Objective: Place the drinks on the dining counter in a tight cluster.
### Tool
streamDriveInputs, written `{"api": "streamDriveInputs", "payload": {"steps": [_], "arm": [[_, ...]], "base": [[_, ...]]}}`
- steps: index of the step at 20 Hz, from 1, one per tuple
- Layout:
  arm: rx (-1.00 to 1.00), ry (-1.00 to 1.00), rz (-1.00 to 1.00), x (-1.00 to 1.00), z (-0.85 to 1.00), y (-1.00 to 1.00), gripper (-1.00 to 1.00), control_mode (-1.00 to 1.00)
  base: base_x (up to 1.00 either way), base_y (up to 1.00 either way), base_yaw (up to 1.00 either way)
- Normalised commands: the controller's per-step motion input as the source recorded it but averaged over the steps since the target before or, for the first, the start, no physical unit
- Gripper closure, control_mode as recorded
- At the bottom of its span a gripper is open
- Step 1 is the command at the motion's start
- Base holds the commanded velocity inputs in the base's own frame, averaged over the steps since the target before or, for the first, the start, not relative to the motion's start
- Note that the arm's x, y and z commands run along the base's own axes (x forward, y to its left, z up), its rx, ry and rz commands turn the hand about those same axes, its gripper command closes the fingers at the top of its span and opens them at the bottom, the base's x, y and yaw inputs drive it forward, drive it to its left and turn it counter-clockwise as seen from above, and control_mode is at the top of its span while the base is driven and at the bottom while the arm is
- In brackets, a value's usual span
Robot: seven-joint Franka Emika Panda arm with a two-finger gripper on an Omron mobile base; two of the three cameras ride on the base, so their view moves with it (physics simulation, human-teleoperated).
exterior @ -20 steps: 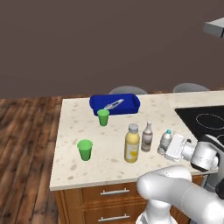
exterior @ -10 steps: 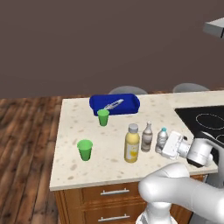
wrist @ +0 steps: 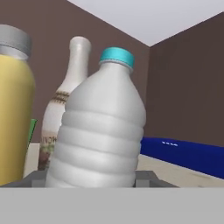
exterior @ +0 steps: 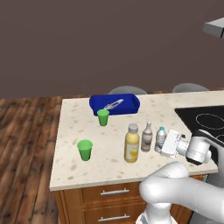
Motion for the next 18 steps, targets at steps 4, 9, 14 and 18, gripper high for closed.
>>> {"api": "streamDriveInputs", "payload": {"steps": [4, 9, 14, 18], "arm": [[0.00, -0.02, 0.00, -0.07, -0.31, -0.10, -1.00, -1.00], [0.00, -0.01, 0.00, -0.03, -0.10, -0.03, -1.00, -1.00], [0.00, 0.00, -0.01, -0.08, 0.01, -0.01, -1.00, -1.00], [0.00, 0.03, -0.08, -0.17, 0.01, -0.09, -1.00, -1.00]], "base": [[0.00, 0.00, 0.00], [0.00, 0.00, 0.00], [0.00, 0.00, 0.00], [0.00, 0.00, 0.00]]}}
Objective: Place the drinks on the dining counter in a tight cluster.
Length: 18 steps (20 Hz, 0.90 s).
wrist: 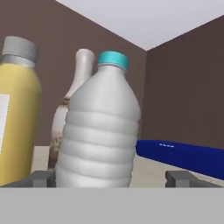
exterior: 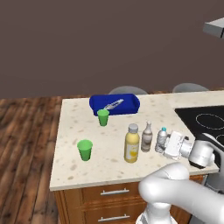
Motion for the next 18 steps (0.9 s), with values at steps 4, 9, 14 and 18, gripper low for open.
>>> {"api": "streamDriveInputs", "payload": {"steps": [4, 9, 14, 18], "arm": [[-0.01, 0.06, -0.10, -0.22, 0.03, -0.05, -1.00, -1.00], [-0.01, 0.12, -0.17, -0.34, 0.24, -0.15, -1.00, -1.00], [-0.06, 0.34, -0.16, -0.28, 0.39, -0.13, -1.00, -1.00], [-0.04, 0.40, -0.07, -0.35, 0.47, -0.03, -1.00, -1.00]], "base": [[0.00, 0.00, 0.00], [0.00, 0.00, 0.00], [0.00, 0.00, 0.00], [0.00, 0.00, 0.00]]}}
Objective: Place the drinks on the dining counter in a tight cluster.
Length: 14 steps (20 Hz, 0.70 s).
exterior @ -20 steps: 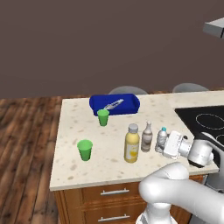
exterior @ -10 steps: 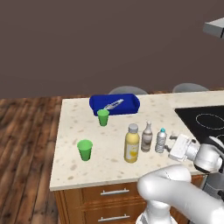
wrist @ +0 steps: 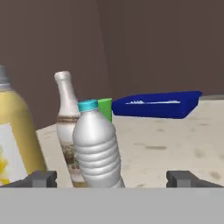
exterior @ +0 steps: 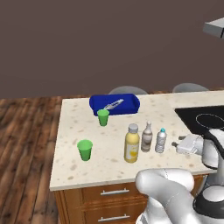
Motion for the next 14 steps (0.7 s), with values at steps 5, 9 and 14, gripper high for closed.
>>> {"api": "streamDriveInputs", "payload": {"steps": [5, 9, 14], "arm": [[-0.01, 0.41, -0.01, -0.40, 0.52, 0.00, -1.00, -1.00], [-0.10, 0.28, 0.00, -0.42, 0.48, 0.03, -1.00, -1.00], [-0.10, 0.21, 0.00, -0.39, 0.49, 0.14, -1.00, -1.00]], "base": [[0.00, 0.00, 0.00], [0.00, 0.00, 0.00], [0.00, 0.00, 0.00]]}}
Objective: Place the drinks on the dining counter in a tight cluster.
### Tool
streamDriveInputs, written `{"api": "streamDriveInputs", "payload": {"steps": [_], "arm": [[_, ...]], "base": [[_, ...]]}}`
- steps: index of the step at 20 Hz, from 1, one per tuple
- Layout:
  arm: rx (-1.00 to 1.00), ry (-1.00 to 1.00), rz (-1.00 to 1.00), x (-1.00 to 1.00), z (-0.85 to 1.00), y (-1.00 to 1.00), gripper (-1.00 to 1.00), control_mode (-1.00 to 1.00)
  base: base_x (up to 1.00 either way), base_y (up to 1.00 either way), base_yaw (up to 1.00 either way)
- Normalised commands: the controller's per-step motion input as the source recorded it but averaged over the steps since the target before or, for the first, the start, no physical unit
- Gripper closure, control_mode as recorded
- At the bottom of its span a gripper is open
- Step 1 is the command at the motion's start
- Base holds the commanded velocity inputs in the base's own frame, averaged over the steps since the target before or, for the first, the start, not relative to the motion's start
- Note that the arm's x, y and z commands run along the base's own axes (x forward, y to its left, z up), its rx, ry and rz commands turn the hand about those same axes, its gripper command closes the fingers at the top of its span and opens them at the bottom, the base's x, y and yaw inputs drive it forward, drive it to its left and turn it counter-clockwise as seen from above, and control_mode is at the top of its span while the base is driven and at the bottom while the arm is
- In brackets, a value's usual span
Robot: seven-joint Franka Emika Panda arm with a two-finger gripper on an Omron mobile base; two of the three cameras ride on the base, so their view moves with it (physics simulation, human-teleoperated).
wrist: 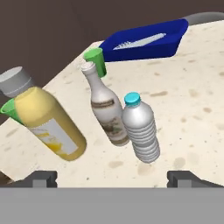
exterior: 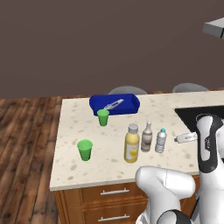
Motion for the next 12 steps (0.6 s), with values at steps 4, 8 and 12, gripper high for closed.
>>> {"api": "streamDriveInputs", "payload": {"steps": [4, 8, 12], "arm": [[-0.08, 0.11, -0.08, -0.40, 0.33, 0.27, -1.00, -1.00], [-0.06, 0.04, -0.14, -0.44, 0.21, 0.30, -1.00, -1.00], [-0.06, 0.01, -0.13, -0.44, 0.14, 0.28, -1.00, -1.00]], "base": [[0.00, 0.00, 0.00], [0.00, 0.00, 0.00], [0.00, 0.00, 0.00]]}}
